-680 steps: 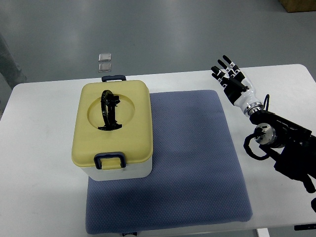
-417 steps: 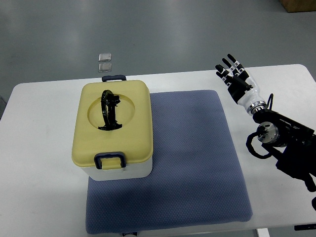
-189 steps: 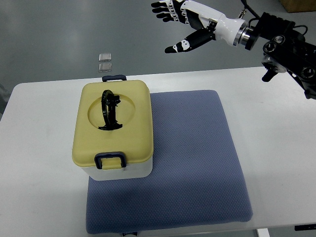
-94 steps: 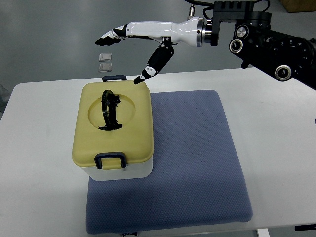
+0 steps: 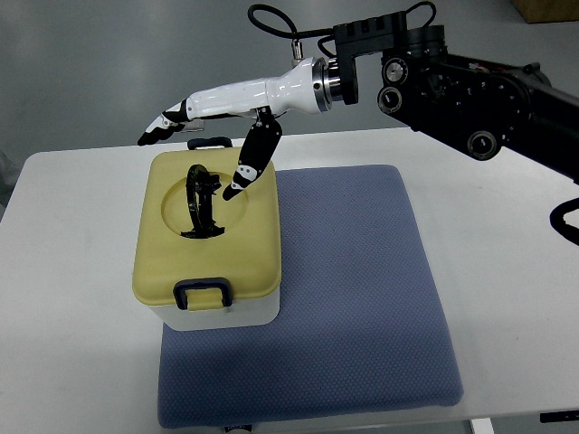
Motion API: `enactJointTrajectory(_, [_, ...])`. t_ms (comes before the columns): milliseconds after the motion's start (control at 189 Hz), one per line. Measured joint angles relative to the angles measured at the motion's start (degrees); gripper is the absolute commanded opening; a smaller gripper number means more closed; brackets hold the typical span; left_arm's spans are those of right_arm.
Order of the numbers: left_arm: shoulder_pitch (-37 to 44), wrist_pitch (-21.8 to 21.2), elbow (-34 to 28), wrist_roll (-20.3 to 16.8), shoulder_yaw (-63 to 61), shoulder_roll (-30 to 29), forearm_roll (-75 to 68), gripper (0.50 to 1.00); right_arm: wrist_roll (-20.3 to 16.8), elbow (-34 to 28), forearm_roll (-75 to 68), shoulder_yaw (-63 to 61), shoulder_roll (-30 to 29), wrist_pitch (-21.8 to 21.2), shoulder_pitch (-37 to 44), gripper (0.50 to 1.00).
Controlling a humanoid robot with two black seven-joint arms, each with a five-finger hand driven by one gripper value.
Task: Open white storage box with right hand
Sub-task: 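Swing the right hand over the box toward the black lid handle, then close the right hand fingers around the black handle on the yellow lid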
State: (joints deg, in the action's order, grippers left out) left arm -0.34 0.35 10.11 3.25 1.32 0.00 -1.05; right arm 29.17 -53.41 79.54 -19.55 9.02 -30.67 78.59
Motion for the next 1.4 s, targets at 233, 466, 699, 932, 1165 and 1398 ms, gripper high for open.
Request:
enactJointTrajectory(233, [0.01,0.00,0.00,0.00,0.00,0.00,0.00,1.000,0.27,-1.48,8.42,0.36,-1.45,1.24,1.00,0.926])
enactJointTrajectory(466, [0.00,0.00,0.00,0.00,0.00,0.00,0.00,1.000,0.17,-2.10,12.16,0.40,-3.72,2.38,1.19,0.903])
enactJointTrajectory(699, [0.00,0.00,0.00,0.00,-0.01,0.00,0.00,1.000,-0.25,-2.11,14.89,1.90,-4.85,5.82,1.06,0.832])
enactJointTrajectory(932, [0.03,0.00,0.00,-0.01,-0.01,0.00,0.00,1.000,-0.25,-1.87,15.12,5.56,-4.89,10.63,0.95,0.801])
enactJointTrajectory(1165, [0.02,0.00,0.00,-0.01,-0.01,0.00,0.00,1.000,-0.26,-1.73,15.12,5.82,-4.89,11.06,0.88,0.703])
enactJointTrajectory(1398, [0.00,0.00,0.00,-0.01,-0.01,0.00,0.00,1.000,-0.27,-1.61,15.12,5.79,-4.80,11.07,0.78,0.656])
